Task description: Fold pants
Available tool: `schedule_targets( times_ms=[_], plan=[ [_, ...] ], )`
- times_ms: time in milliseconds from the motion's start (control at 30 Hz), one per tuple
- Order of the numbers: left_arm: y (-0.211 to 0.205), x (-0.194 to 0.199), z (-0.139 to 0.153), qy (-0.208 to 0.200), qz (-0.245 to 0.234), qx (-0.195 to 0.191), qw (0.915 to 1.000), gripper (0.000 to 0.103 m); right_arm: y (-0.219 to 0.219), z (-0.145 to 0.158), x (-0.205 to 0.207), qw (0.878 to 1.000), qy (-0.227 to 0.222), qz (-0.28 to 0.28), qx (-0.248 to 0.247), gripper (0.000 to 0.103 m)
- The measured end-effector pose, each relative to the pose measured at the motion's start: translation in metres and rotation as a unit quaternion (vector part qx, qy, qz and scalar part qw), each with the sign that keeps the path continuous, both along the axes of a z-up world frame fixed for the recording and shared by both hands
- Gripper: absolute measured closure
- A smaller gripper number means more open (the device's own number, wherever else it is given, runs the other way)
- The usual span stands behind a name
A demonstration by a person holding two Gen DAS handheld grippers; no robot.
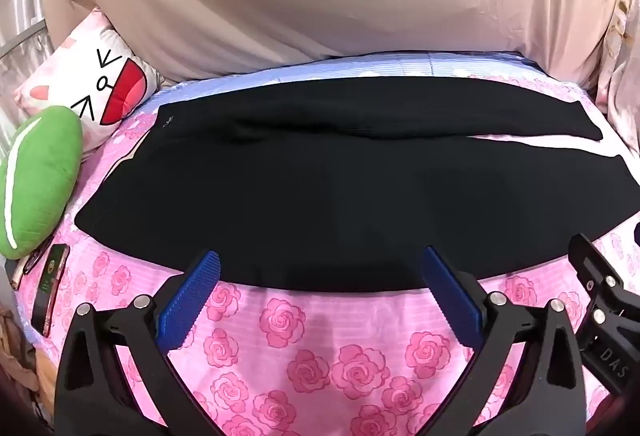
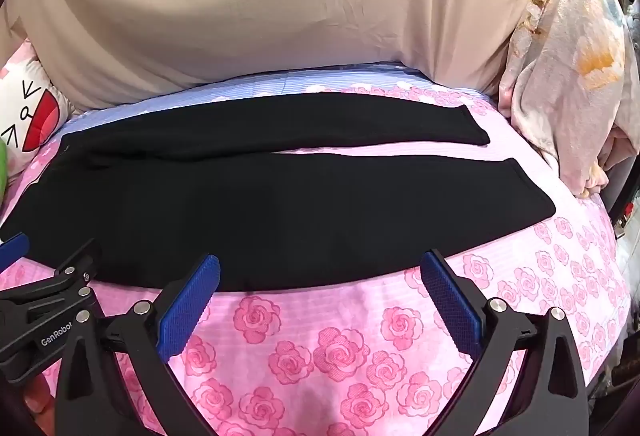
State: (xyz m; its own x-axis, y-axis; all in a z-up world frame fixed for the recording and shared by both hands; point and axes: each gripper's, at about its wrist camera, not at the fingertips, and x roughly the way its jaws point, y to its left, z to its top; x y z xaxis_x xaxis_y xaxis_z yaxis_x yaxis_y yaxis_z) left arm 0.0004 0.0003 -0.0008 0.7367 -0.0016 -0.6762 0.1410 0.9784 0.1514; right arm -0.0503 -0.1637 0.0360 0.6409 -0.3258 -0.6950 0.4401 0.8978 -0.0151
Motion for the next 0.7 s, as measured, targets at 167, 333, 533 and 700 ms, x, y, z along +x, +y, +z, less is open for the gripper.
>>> schedule_targets(
  times_ms=[167, 333, 533, 700],
  plan=[
    [-0.003, 0.002, 0.000, 0.008, -0.003, -0.007, 0.9999, 0.005, -0.001, 0.001, 0.001, 1.000, -0.001, -0.001, -0.008, 0.005],
    [0.004, 0.014, -0.006, 0.020, -0.013, -0.010, 0.9997, 0.005, 0.005, 0.003, 0.003, 1.000, -0.001, 0.004, -0.008, 0.005],
    [0.010, 0.004, -0.006, 0.010, -0.014, -0.021, 0.9996, 0.005, 0.007, 0.004, 0.005, 1.000, -0.001, 0.004, -0.008, 0.005],
    [0.010, 0.002, -0.005, 0.007, -0.012, -0.019, 0.9997, 0.005, 0.009, 0.004, 0.005, 1.000, -0.001, 0.008, -0.009, 0.005]
  ],
)
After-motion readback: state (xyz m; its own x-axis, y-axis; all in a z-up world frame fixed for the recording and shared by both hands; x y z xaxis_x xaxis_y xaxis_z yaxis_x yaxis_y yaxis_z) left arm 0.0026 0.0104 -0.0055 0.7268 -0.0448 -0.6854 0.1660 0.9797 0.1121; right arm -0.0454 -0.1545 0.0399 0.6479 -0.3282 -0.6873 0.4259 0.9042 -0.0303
